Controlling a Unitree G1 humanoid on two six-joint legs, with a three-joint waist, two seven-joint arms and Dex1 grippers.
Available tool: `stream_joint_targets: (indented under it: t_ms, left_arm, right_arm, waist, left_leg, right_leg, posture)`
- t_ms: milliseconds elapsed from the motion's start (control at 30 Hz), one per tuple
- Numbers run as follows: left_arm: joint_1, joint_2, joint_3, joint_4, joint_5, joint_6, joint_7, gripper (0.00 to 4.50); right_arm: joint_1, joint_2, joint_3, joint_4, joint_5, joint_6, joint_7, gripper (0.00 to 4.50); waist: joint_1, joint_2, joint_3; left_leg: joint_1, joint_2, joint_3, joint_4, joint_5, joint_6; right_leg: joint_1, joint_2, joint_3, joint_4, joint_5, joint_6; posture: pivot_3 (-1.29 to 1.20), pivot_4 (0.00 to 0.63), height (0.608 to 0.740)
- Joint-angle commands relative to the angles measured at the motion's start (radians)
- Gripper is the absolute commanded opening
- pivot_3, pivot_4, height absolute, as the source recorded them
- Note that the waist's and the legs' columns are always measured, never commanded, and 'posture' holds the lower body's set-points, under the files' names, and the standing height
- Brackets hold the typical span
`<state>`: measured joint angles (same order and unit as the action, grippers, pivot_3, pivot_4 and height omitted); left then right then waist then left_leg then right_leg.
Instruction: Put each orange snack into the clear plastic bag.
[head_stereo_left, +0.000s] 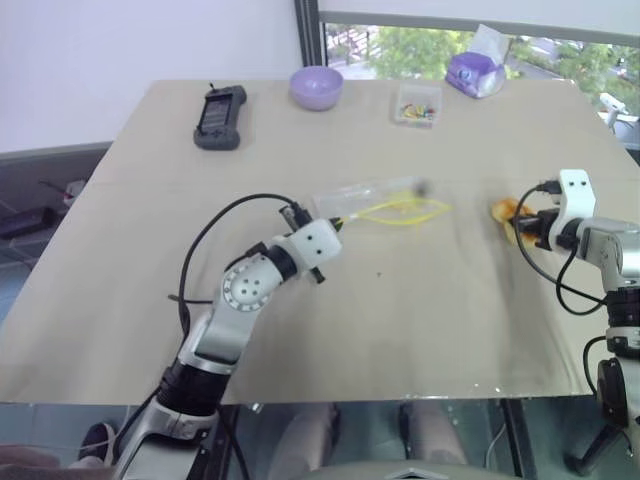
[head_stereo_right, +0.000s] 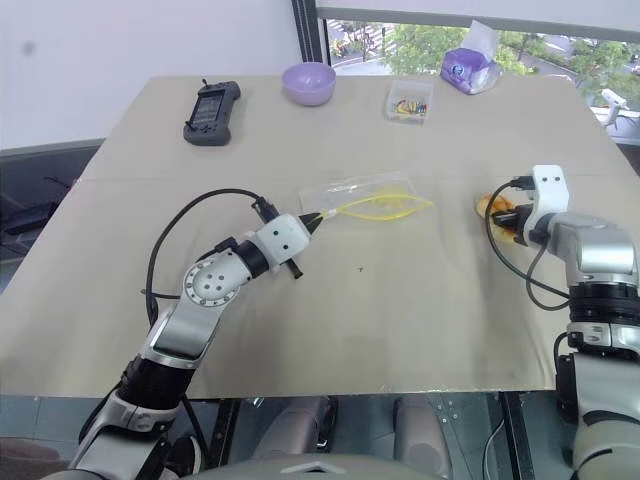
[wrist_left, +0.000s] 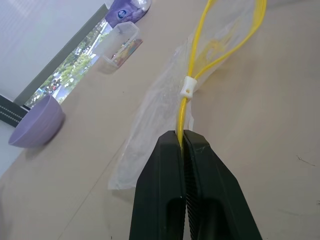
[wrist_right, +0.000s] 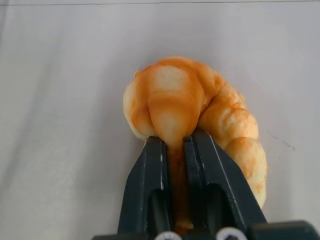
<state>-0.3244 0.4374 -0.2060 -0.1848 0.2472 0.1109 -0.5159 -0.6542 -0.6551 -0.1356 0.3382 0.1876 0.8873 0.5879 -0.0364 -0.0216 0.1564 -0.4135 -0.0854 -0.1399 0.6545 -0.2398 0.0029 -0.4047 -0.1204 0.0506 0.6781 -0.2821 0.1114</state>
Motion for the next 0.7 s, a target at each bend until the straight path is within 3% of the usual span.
stream_joint_targets:
  t_ms: [33,367,533,700]
  left_arm:
    - [-0.007,-0.005,0.007,-0.039,0.002,-0.008,0.014,0.00]
    - [-0.012,-0.012,0.004,-0.032,0.006,-0.013,0.013,0.00]
    - [-0.016,-0.014,0.003,-0.028,0.010,-0.014,0.015,0.00]
    - [-0.017,-0.016,0.001,-0.028,0.010,-0.016,0.014,0.00]
  right_arm:
    - [0.038,0.001,0.042,-0.073,0.033,-0.012,0.077,0.01]
    - [-0.023,-0.040,0.076,-0.509,0.293,0.133,0.292,0.01]
    - [-0.055,-0.093,0.088,-0.547,0.341,0.156,0.332,0.01]
    - [-0.083,-0.191,0.108,-0.436,0.268,0.072,0.342,0.01]
  waist:
    - [-0.002,0.000,0.000]
    - [-0.001,0.002,0.001]
    - [0.017,0.002,0.001]
    - [0.024,0.002,0.001]
  left_leg:
    - [0.000,0.000,0.000,0.000,0.000,0.000]
    - [-0.002,0.000,0.000,-0.001,0.000,0.000]
    - [-0.002,-0.001,-0.001,0.000,0.000,0.000]
    - [-0.002,-0.001,0.000,0.000,0.000,0.000]
  right_leg:
    - [0.000,0.000,0.000,0.000,0.000,0.000]
    - [-0.003,0.000,0.001,0.000,0.000,0.000]
    - [-0.002,-0.001,-0.001,-0.001,0.000,0.000]
    - [-0.002,-0.001,-0.001,-0.001,0.000,0.000]
  posture:
    - [0.00,0.150,0.740]
    - [0.00,0.150,0.740]
    - [0.00,0.150,0.740]
    - [0.00,0.150,0.740]
